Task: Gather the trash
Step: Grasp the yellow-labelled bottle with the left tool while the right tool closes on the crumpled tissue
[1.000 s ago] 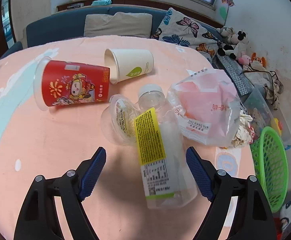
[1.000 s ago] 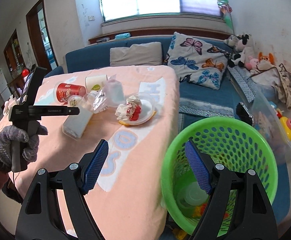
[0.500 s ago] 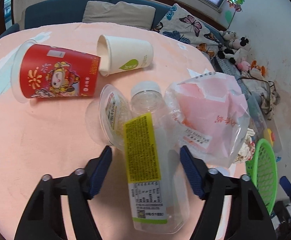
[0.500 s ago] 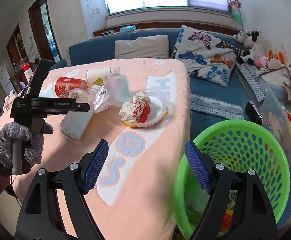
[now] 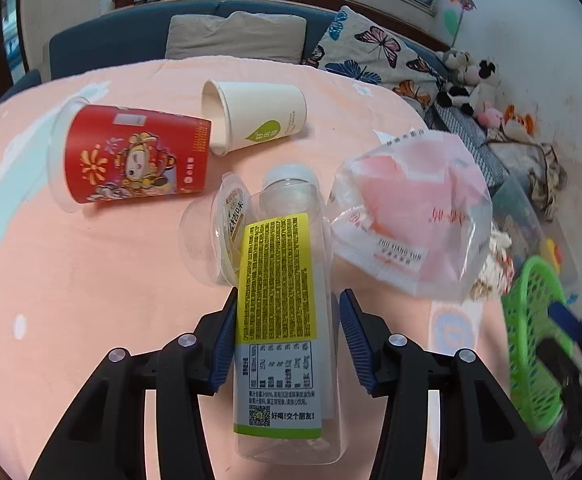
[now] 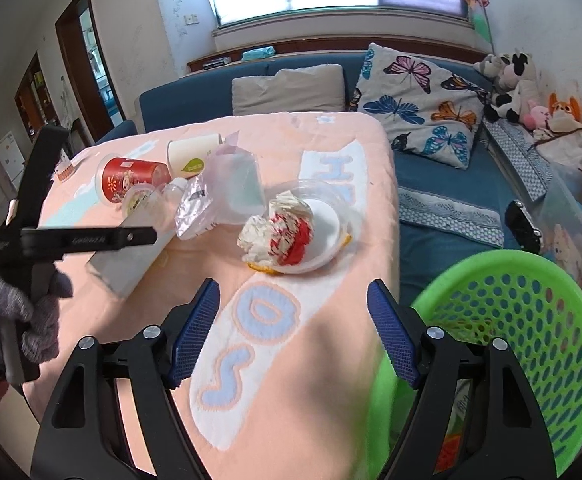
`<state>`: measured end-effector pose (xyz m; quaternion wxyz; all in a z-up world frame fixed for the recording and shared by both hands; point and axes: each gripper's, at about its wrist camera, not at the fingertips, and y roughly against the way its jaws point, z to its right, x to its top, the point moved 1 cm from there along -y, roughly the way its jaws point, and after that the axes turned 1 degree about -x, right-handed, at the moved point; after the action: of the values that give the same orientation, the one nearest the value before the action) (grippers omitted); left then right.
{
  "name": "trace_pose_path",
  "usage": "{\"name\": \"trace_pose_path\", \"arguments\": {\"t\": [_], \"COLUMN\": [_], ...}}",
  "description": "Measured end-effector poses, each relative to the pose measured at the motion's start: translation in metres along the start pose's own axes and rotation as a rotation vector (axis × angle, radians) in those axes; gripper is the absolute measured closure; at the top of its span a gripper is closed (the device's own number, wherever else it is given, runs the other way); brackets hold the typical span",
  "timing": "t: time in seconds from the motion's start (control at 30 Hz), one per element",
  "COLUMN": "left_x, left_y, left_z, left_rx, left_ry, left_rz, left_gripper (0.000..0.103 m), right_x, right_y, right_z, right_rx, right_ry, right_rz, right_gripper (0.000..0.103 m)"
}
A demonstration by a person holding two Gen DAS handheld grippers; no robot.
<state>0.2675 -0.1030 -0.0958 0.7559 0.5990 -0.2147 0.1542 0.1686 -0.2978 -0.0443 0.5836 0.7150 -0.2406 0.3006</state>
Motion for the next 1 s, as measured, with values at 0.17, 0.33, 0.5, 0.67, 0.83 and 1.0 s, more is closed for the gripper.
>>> {"name": "trace_pose_path", "arguments": {"t": [0.17, 0.33, 0.5, 0.67, 0.83, 1.0], "left_x": [-0.008, -0.015, -0.023, -0.026, -0.024, -0.019], "left_y": [0.009, 0.016, 0.015, 0.01, 0.008, 0.009], "left_z": [-0.006, -0.014, -0.017, -0.017, -0.018, -0.02], "left_rx": [0.031, 0.05, 0.052, 0.043, 0.028, 0.014], "left_ry": [-0.051, -0.081, -0.105, -0.124, -0.123, -0.116], "left_rz": [-0.013, -0.014, -0.022, -0.038, -0.04, -0.025], "left_gripper": [0.057, 0.057, 0.058, 0.058, 0.052, 0.046], "right_x": [0.006, 0.016, 0.026, 0.025, 0.025, 0.026], "right_y": [-0.017, -0.034, -0.052, -0.068, -0.068, -0.063], "right_z": [-0.003, -0.008, -0.01, -0.004, -0.003, -0.003], "right_rx": [0.029, 0.051, 0.055, 0.046, 0.053, 0.06], "right_ry": [-0.013, -0.014, -0.021, -0.04, -0.043, -0.045], "right_rz": [-0.003, -0.001, -0.01, -0.034, -0.019, -0.004], "right_gripper": [0.034, 0.038, 0.04, 0.045, 0.049, 0.055]}}
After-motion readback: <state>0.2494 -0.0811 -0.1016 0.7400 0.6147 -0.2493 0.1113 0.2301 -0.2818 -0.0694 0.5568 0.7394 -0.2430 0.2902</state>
